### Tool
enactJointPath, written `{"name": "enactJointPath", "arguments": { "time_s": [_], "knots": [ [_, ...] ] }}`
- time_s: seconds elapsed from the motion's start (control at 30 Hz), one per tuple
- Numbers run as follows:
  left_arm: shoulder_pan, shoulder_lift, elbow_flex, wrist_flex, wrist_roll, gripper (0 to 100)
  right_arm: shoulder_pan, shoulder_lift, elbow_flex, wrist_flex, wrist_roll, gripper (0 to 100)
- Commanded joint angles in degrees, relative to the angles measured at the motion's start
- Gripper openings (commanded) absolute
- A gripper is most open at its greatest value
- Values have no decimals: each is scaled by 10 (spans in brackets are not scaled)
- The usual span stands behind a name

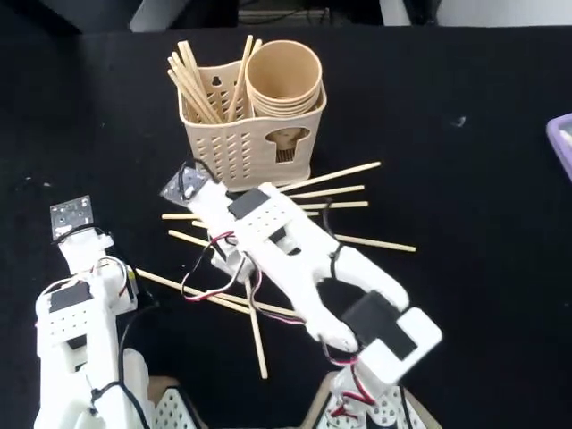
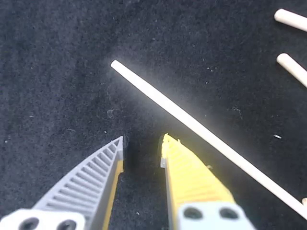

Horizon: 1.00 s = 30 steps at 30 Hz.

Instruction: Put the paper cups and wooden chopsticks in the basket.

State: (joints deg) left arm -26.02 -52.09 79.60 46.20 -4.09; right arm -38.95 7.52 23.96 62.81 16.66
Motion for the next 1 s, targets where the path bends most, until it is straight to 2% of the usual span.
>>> {"name": "enactJointPath", "arguments": {
  "time_s": [0.0,0.3,0.4,0.47,0.77,0.97],
  "knots": [
    [7,-10,-4,-9,1,135,-4,13,-31,-4,47,204],
    [7,-9,-4,-9,1,135,55,78,-79,29,132,194],
    [7,-9,-4,-9,1,135,54,97,-94,46,161,118],
    [7,-9,-4,-9,1,135,54,101,-99,47,168,13],
    [7,-9,-4,-9,0,135,56,-15,-90,88,167,10],
    [7,-9,-4,-9,0,135,48,-9,-47,34,175,10]
  ]
}}
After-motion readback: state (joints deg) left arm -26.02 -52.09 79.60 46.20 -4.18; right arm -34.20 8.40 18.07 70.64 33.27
